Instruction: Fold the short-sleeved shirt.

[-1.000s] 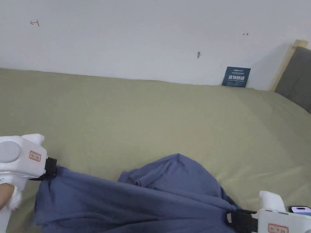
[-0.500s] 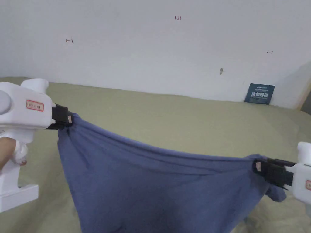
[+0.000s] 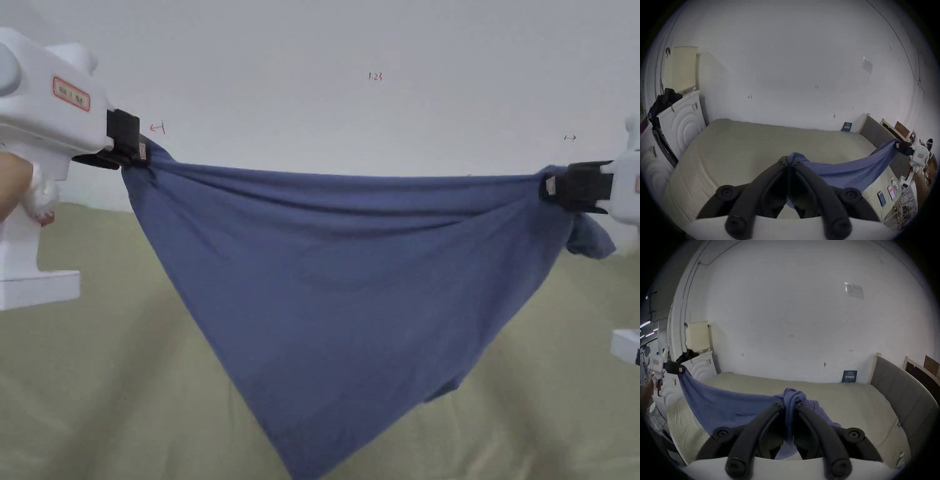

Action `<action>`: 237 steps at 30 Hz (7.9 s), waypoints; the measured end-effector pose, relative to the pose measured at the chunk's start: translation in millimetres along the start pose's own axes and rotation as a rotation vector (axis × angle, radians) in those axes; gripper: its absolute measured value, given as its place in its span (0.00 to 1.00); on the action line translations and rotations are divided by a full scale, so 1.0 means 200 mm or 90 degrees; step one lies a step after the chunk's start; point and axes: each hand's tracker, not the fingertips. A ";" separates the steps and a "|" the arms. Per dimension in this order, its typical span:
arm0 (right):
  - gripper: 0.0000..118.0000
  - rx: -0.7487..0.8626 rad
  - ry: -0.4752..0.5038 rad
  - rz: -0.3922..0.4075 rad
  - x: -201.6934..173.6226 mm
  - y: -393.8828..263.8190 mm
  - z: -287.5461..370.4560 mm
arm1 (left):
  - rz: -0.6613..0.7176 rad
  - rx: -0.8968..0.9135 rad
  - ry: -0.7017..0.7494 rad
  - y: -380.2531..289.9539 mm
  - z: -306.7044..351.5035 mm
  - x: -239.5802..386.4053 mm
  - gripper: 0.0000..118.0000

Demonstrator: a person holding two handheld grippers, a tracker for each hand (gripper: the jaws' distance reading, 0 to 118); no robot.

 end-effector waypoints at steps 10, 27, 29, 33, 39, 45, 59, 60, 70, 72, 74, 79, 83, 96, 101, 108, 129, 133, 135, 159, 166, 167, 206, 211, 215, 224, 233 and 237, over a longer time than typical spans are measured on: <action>0.08 0.038 -0.035 -0.026 -0.03 0.17 -0.22 | 0.026 0.018 0.041 0.16 -0.17 -0.05 0.02; 0.08 -0.116 -0.002 -0.102 0.03 -0.90 0.03 | 0.097 -0.137 0.007 -0.98 -0.16 -0.28 0.02; 0.08 -0.146 -0.009 -0.112 0.02 -1.03 0.11 | 0.116 -0.151 0.004 -1.12 -0.12 -0.30 0.02; 0.08 -0.256 -0.041 -0.187 0.04 -1.28 0.22 | 0.145 -0.189 0.006 -1.45 -0.03 -0.34 0.02; 0.08 -0.296 -0.049 -0.195 0.00 -1.60 0.47 | 0.223 -0.280 0.020 -1.86 0.17 -0.28 0.02; 0.08 -0.318 -0.046 -0.172 -0.05 -1.75 0.59 | 0.243 -0.311 0.039 -2.07 0.32 -0.23 0.02; 0.75 -0.070 -0.060 -0.046 -0.25 -1.35 0.94 | -0.034 -0.034 0.084 -1.76 0.64 -0.01 0.78; 0.72 -0.078 -0.061 -0.042 -0.26 -1.34 0.95 | -0.044 -0.048 0.092 -1.74 0.64 0.01 0.70; 0.00 -0.182 -0.035 -0.046 -0.29 -1.43 0.94 | 0.015 -0.122 0.077 -1.77 0.56 0.00 0.00; 0.00 -0.191 -0.040 -0.044 -0.29 -1.44 0.93 | 0.016 -0.138 0.070 -1.80 0.54 -0.07 0.00; 0.00 -0.192 -0.038 -0.048 -0.29 -1.46 0.94 | 0.008 -0.159 0.050 -1.78 0.52 -0.08 0.08; 0.00 -0.197 -0.025 -0.062 -0.26 -1.44 0.93 | -0.001 -0.264 0.001 -1.87 0.36 -0.11 0.91; 0.00 -0.203 -0.014 -0.051 -0.26 -1.42 0.90 | -0.044 -0.374 0.048 -2.06 0.18 -0.15 0.80; 0.99 -0.352 0.097 0.035 -0.04 -1.05 -0.07 | -0.023 -0.287 0.018 -2.03 0.31 -0.11 0.04; 0.92 -0.480 0.015 0.034 0.10 -1.02 -0.73 | 0.032 -0.299 0.018 -2.05 0.27 -0.16 0.04; 0.91 -0.590 0.047 0.097 0.11 -1.24 -1.14 | 0.040 -0.296 0.027 -2.08 0.25 -0.16 0.04; 0.01 -0.236 0.057 0.023 0.05 -0.53 -0.26 | 0.048 -0.112 -0.012 -1.64 0.34 -0.16 0.04; 0.01 -0.154 0.020 0.036 0.04 -0.29 -0.08 | 0.021 -0.075 -0.021 -1.36 0.34 -0.17 0.04; 0.01 -0.115 0.009 0.037 0.04 -0.18 -0.02 | 0.002 -0.051 -0.023 -1.20 0.32 -0.16 0.04; 0.01 0.131 -0.121 0.016 0.02 0.81 -0.28 | -0.095 0.107 0.116 0.40 -0.23 -0.07 0.04; 0.01 0.161 -0.115 0.016 -0.03 0.92 -0.25 | -0.072 0.137 0.125 0.53 -0.26 -0.12 0.04; 0.01 0.160 -0.111 0.017 -0.04 0.92 -0.24 | -0.071 0.142 0.124 0.45 -0.20 -0.04 0.04; 0.01 -0.141 -0.040 -0.088 -0.02 -1.24 1.08 | -0.063 -0.077 -0.011 -1.60 0.68 -0.21 0.04; 0.01 -0.159 -0.025 -0.104 -0.06 -1.46 1.21 | -0.043 -0.116 -0.007 -1.83 0.74 -0.29 0.04; 0.01 -0.226 -0.034 -0.089 -0.09 -1.62 1.24 | -0.066 -0.154 0.004 -1.99 0.75 -0.28 0.04; 0.67 -0.371 -0.077 -0.151 0.02 -1.83 1.21 | 0.008 -0.221 0.036 -2.27 0.68 -0.30 0.77; 0.73 -0.238 -0.123 -0.142 -0.14 -1.66 1.32 | 0.145 -0.134 0.078 -2.13 0.87 -0.36 0.74; 0.00 -0.232 -0.084 -0.158 -0.17 -1.66 1.31 | 0.049 -0.113 0.132 -2.12 0.95 -0.30 0.00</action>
